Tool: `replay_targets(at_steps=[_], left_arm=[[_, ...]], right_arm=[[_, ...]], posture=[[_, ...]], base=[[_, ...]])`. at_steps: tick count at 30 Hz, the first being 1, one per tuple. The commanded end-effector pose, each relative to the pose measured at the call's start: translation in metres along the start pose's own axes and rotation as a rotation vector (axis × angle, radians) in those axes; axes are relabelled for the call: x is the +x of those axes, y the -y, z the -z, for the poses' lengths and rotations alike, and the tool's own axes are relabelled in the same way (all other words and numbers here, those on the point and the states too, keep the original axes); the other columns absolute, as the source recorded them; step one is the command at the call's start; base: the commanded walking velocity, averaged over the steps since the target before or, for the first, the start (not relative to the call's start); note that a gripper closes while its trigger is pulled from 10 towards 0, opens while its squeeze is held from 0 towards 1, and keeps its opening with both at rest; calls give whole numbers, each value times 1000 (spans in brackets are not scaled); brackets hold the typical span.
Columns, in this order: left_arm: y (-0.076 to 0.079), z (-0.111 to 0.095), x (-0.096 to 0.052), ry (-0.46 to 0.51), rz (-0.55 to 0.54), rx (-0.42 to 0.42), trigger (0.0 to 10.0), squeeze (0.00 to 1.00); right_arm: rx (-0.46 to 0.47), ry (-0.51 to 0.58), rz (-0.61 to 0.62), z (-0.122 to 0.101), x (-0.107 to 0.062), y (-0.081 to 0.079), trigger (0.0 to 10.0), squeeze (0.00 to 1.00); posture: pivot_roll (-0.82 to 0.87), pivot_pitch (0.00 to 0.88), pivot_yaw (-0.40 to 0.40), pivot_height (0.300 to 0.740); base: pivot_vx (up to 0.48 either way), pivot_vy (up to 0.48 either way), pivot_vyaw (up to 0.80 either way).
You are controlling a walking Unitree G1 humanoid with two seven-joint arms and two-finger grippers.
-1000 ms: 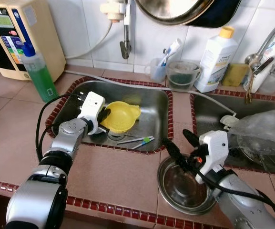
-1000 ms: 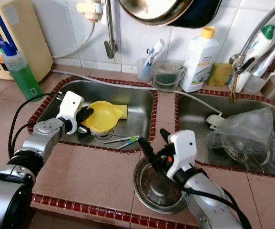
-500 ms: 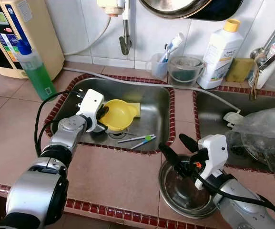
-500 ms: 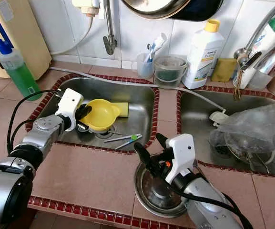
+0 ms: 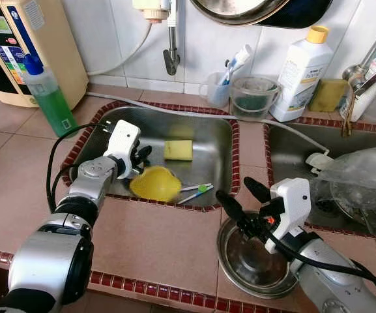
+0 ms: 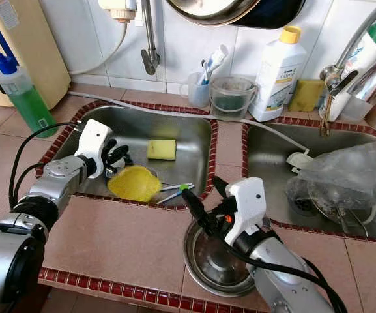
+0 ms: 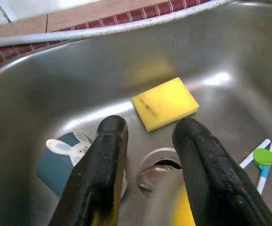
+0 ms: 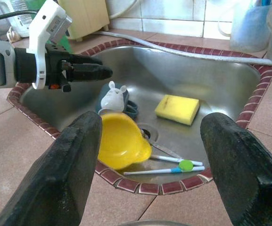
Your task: Kitchen organization
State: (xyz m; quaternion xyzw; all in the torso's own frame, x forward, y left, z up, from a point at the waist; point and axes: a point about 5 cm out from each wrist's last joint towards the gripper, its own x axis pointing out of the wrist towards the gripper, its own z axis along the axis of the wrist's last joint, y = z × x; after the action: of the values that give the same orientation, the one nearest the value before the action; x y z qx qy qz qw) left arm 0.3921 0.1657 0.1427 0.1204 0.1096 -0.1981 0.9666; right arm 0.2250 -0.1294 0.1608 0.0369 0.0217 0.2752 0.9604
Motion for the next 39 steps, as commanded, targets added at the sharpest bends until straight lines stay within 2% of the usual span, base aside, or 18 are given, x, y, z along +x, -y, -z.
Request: replay_targets(at_steps=[1, 6, 17, 19, 22, 27, 28, 29, 31, 34, 38, 39], left_arm=[[-4, -8, 0, 17, -2, 9, 10000, 1000], [-6, -12, -1, 36, -2, 9, 10000, 1000], [-13, -20, -6, 138, -32, -58, 10000, 1000], [-16, -27, -10, 205, -46, -74, 10000, 1000], [-16, -32, -13, 246, -60, -78, 10000, 1000], [-11, -40, -23, 349, -66, -115, 10000, 1000], [-7, -41, -27, 384, -68, -128, 10000, 588], [-3, -42, -31, 417, -79, -148, 10000, 0], [-1, -42, -33, 432, -88, -155, 10000, 0], [5, -41, -41, 485, -127, -216, 10000, 0], [14, -37, -48, 515, -159, -191, 10000, 0], [20, -34, -52, 522, -157, -193, 10000, 0]], right_arm=[[7, -1, -1, 0, 1, 1, 10000, 0], [2, 16, 3, -2, 5, 3, 10000, 0], [-23, 82, 85, -6, 17, 13, 10000, 0], [-41, 98, 104, -6, 24, 16, 10000, 0], [-41, 113, 119, -7, 28, 18, 10000, 0], [-59, 161, 174, -11, 39, 24, 10000, 0], [-74, 184, 215, -12, 43, 29, 10000, 0], [-73, 202, 240, -14, 46, 33, 10000, 0], [-78, 213, 249, -15, 47, 34, 10000, 0], [-84, 238, 268, -17, 50, 38, 10000, 0], [-96, 291, 296, -19, 52, 41, 10000, 0], [-123, 317, 312, -19, 52, 42, 10000, 0]], posture=[[-114, 100, 40, 740], [-101, 93, 37, 740], [-64, 70, 30, 740], [-46, 62, 23, 740], [-32, 53, 14, 740], [-15, 36, -1, 740], [-10, 29, -8, 740], [-6, 19, -13, 740], [-6, 17, -15, 740], [-1, 1, -25, 740], [0, 0, -28, 740], [-2, 0, -29, 740]], base=[[0, 0, 0], [0, 0, 0], [0, 0, 0], [0, 0, 0], [0, 0, 0], [0, 0, 0], [0, 0, 0], [0, 0, 0], [0, 0, 0], [0, 0, 0], [0, 0, 0], [0, 0, 0]])
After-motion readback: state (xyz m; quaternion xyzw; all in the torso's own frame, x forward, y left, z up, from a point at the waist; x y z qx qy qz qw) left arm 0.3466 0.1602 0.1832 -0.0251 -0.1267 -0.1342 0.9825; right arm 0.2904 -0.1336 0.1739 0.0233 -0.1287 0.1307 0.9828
